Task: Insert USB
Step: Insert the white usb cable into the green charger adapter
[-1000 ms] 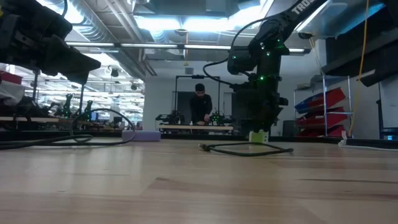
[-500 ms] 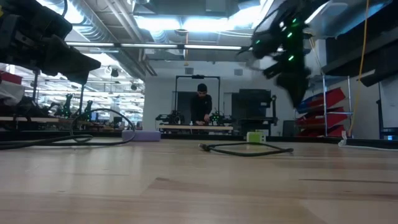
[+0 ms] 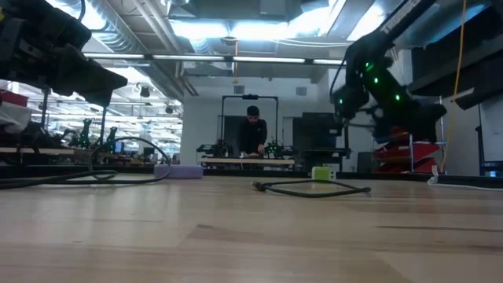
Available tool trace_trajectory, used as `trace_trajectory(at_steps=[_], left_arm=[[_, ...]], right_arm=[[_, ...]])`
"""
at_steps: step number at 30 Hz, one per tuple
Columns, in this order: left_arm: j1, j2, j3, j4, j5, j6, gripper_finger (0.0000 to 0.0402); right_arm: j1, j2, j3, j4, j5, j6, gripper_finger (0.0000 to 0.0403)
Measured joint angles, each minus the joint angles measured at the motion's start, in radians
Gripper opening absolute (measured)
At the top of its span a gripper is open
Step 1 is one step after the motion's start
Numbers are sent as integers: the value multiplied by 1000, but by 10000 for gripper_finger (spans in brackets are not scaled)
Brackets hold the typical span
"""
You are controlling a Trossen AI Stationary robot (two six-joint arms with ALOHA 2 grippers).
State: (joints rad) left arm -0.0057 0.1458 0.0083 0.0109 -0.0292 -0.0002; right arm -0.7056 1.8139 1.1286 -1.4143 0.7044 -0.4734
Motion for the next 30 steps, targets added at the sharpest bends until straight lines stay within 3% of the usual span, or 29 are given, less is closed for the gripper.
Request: trace_trajectory(at_steps=[3, 9, 23, 30], left_arm=[[0, 0, 0, 0, 1, 0, 5], [0, 0, 0, 0, 2, 0, 5], [0, 0, 0, 0, 2, 0, 5], [0, 0, 0, 0, 3, 0, 5]], right_arm=[[1, 41, -23, 7, 38, -30, 185], [0, 68, -65, 88, -45, -79, 175], [-2, 68, -146, 215, -123, -270, 170], [-18, 68, -176, 322, -95, -310, 170]])
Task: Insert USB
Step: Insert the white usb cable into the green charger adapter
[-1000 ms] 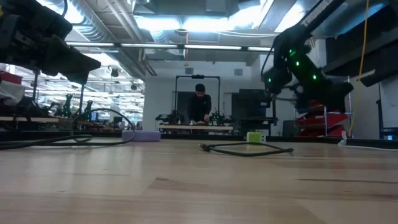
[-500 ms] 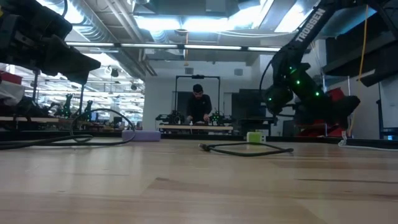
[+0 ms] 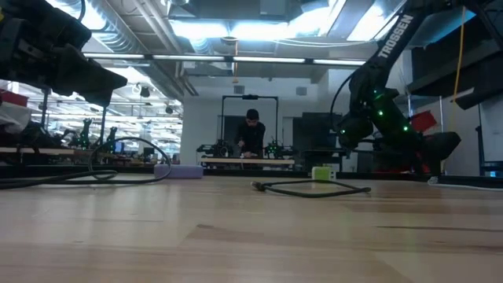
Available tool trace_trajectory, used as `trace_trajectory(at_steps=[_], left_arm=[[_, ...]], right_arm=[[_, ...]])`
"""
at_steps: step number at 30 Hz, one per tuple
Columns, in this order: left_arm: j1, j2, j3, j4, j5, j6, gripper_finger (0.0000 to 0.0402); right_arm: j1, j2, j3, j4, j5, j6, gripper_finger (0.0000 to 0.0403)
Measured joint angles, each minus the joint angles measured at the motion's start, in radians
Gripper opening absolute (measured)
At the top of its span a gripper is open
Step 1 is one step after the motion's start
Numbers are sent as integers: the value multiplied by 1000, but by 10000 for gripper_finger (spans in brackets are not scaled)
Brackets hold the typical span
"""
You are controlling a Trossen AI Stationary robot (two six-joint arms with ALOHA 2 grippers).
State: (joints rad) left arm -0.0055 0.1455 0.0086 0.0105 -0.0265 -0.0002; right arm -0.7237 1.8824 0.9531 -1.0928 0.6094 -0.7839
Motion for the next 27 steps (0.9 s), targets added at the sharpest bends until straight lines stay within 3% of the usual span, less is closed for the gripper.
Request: trace_trajectory(at_steps=[23, 27], left_arm=[[0, 0, 0, 0, 0, 0, 5], [0, 0, 0, 0, 0, 0, 5]], right_arm=[[-55, 49, 2, 64, -17, -7, 169], [-53, 50, 2, 61, -8, -7, 147]])
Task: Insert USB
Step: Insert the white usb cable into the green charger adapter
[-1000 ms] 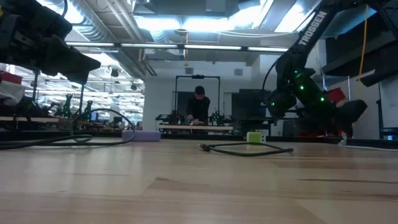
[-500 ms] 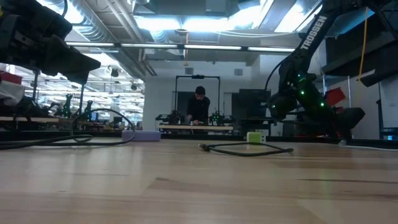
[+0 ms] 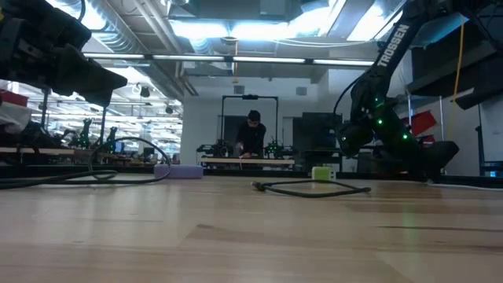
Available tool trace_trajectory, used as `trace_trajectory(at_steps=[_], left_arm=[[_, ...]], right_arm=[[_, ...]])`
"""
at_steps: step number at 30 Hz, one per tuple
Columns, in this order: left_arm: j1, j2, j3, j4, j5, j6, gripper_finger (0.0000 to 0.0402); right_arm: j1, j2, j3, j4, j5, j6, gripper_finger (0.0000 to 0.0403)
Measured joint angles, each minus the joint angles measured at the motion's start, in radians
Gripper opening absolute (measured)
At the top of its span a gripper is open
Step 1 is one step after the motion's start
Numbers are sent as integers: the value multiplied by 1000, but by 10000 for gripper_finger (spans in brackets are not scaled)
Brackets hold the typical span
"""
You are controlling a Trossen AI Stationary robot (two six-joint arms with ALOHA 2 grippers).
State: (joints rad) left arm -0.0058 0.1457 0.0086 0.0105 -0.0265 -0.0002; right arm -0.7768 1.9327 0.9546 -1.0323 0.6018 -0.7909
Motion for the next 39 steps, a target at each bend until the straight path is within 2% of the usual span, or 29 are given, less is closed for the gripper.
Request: trace_trajectory(at_steps=[3, 6, 10, 11, 15, 18, 22, 27, 30, 33, 35, 36, 39], left_arm=[[0, 0, 0, 0, 0, 0, 5], [0, 0, 0, 0, 0, 0, 5], [0, 0, 0, 0, 0, 0, 5], [0, 0, 0, 0, 0, 0, 5], [0, 0, 0, 0, 0, 0, 5], [0, 0, 0, 0, 0, 0, 5], [0, 0, 0, 0, 0, 0, 5], [0, 0, 0, 0, 0, 0, 5], [0, 0, 0, 0, 0, 0, 5], [0, 0, 0, 0, 0, 0, 5], [0, 0, 0, 0, 0, 0, 5], [0, 0, 0, 0, 0, 0, 5], [0, 0, 0, 0, 0, 0, 5]], right_arm=[[19, 1, 0, -21, 29, 20, 114], [36, 1, 0, -27, 5, 24, 79], [45, 1, 6, -38, 50, 50, 27], [44, 1, 14, -63, 27, 77, 15], [48, -35, 69, -134, -209, 223, 7], [85, -120, 99, -157, -296, 283, 4], [120, -237, 103, -149, -319, 286, 2], [110, -367, 128, -85, -643, 411, 1], [125, -441, 127, 15, -825, 589, 0], [132, -515, 118, 167, -1141, 766, 0], [152, -560, 117, 279, -1320, 803, 0], [169, -578, 118, 297, -1361, 799, 0], [194, -607, 119, 295, -1369, 764, 0]])
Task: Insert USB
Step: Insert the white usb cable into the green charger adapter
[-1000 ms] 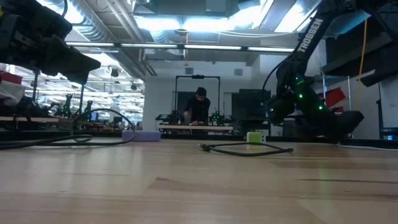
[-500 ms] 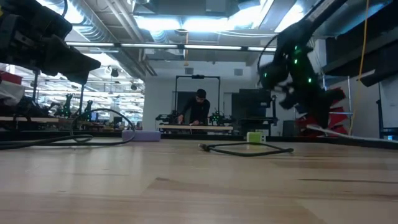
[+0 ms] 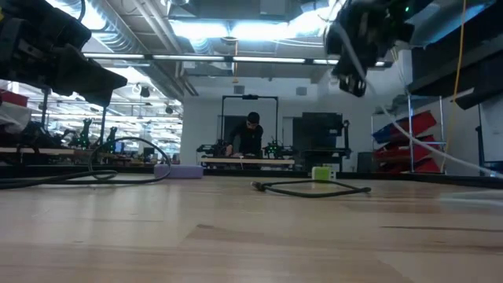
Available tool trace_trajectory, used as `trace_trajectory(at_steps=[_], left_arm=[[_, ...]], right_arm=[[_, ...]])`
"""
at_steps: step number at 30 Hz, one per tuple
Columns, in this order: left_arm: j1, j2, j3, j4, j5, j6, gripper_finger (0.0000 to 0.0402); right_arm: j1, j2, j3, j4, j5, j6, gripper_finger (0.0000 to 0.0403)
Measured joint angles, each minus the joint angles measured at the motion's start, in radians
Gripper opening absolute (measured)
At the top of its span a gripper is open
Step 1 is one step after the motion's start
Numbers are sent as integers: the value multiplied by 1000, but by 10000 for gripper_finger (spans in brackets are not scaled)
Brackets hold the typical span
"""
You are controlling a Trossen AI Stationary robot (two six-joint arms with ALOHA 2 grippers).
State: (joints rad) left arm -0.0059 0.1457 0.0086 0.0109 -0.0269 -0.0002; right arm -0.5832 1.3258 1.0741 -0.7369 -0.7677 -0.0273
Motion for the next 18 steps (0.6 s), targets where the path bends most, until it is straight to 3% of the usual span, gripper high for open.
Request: trace_trajectory(at_steps=[12, 18], left_arm=[[0, 0, 0, 0, -2, 0, 5], [0, 0, 0, 1, -2, 0, 5]], right_arm=[[129, -23, -17, 255, -149, -118, 0], [157, -33, -176, 652, -182, -131, 0]])
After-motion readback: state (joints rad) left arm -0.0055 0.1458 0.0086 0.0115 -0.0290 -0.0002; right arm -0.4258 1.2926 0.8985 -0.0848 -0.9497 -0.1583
